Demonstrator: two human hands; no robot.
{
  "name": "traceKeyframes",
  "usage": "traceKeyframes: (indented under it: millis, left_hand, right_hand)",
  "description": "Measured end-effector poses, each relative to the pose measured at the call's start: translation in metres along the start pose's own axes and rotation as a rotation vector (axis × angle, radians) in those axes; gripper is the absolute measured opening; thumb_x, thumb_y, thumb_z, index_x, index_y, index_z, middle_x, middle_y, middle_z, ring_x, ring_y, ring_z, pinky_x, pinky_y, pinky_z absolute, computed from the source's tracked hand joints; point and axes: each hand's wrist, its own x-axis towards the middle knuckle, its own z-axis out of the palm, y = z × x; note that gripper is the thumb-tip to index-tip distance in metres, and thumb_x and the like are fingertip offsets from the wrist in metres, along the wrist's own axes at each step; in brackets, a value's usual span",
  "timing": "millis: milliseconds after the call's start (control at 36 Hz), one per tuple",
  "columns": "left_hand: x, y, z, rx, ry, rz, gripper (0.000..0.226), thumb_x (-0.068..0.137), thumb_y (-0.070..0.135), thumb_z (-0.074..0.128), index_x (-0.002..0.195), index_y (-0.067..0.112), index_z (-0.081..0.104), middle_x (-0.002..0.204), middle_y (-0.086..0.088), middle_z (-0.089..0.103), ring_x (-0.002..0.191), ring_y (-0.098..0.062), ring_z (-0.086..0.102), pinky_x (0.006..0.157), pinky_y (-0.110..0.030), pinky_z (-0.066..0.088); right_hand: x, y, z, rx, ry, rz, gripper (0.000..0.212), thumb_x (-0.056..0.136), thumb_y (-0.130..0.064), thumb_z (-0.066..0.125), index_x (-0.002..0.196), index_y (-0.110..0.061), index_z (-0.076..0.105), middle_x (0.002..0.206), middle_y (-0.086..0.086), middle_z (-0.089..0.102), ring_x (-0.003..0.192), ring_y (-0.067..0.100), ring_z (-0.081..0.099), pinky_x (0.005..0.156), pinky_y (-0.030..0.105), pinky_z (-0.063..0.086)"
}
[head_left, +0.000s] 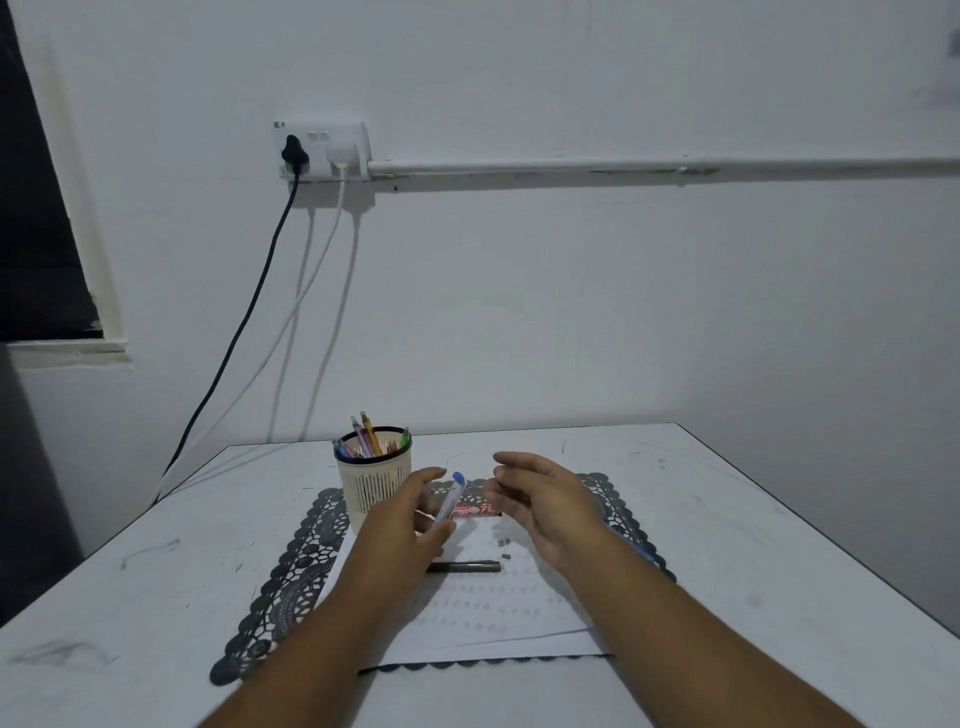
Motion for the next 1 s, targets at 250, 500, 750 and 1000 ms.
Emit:
traceKeyframes:
  millis: [250, 500, 750, 1000]
  left_hand:
    - [-0.002, 0.009, 0.005, -0.175, 0.047, -0.014, 0.061, 0.089, -0.001, 0.074, 0.127, 0.044, 0.06, 0.099, -0.003, 0.064, 0.082, -0.023, 0.073, 0.074, -0.039, 0.065]
    - [-0.002, 0.01, 0.01, -0.049, 0.105, 0.021, 0.055, 0.089, 0.005, 0.074, 0.131, 0.038, 0.061, 0.091, 0.005, 0.069, 0.071, -0.013, 0.072, 0.074, -0.046, 0.062]
    - [0.002, 0.008, 0.015, -0.028, 0.066, 0.034, 0.057, 0.092, 0.003, 0.069, 0.129, 0.045, 0.059, 0.091, 0.008, 0.07, 0.074, -0.012, 0.072, 0.075, -0.047, 0.063]
    - [0.023, 0.009, 0.022, 0.094, 0.021, 0.006, 0.054, 0.093, 0.002, 0.067, 0.134, 0.037, 0.061, 0.091, 0.011, 0.067, 0.075, -0.008, 0.07, 0.076, -0.044, 0.062]
  right_hand:
    - [0.002, 0.001, -0.004, -0.081, -0.016, 0.001, 0.023, 0.091, 0.011, 0.069, 0.112, 0.002, 0.07, 0.087, 0.022, 0.074, 0.079, 0.027, 0.073, 0.074, 0.032, 0.062]
    - [0.004, 0.0, -0.007, -0.129, -0.026, 0.023, 0.013, 0.093, 0.008, 0.068, 0.105, 0.003, 0.069, 0.089, 0.02, 0.075, 0.077, 0.028, 0.072, 0.069, 0.036, 0.063]
    - [0.005, -0.006, -0.013, -0.212, 0.017, 0.023, 0.012, 0.099, -0.002, 0.065, 0.11, -0.002, 0.065, 0.093, 0.019, 0.078, 0.065, 0.025, 0.071, 0.058, 0.034, 0.062]
    - [0.013, -0.011, -0.023, -0.225, 0.062, -0.001, 0.011, 0.099, -0.002, 0.063, 0.11, -0.001, 0.066, 0.097, 0.02, 0.078, 0.066, 0.022, 0.069, 0.059, 0.034, 0.061]
